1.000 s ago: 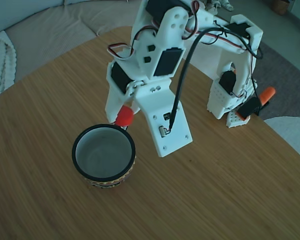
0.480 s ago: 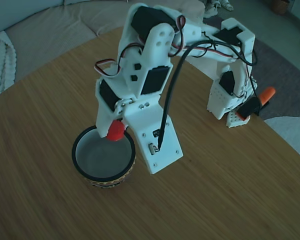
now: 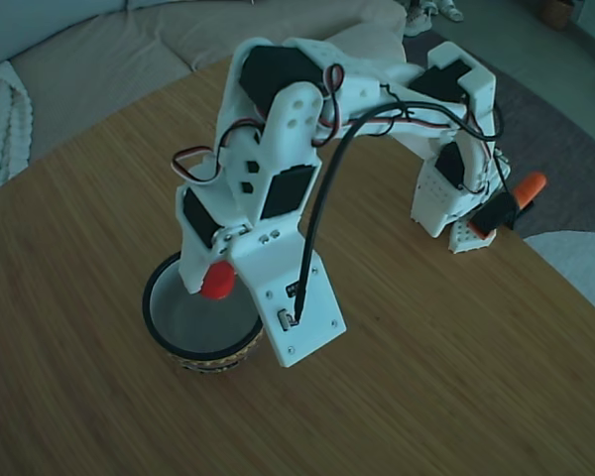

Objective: Grasp a red cap and put it in the cup.

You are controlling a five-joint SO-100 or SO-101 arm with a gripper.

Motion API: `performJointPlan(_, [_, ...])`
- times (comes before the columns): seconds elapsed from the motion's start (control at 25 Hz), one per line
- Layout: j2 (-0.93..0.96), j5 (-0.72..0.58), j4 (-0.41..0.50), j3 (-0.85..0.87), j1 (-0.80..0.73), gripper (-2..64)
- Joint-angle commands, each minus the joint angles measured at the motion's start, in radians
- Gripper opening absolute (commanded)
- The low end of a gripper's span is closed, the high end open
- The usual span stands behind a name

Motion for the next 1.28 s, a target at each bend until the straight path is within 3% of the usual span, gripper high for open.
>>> performJointPlan(0.0, [0.002,-0.009,-0.017,-0.055,0.003,17.2])
performJointPlan(0.32, [-0.044,-0.009,-0.051,-0.055,0.003,17.5])
performJointPlan(0.48, [-0.057,-0.009,-0.044,-0.094,0.003,26.8])
performJointPlan(0.6, [-0.055,-0.008,-0.044,-0.098,0.003,29.9])
performJointPlan(1.24, [-0.057,0.000,-0.015,-0.084,-0.025,29.9])
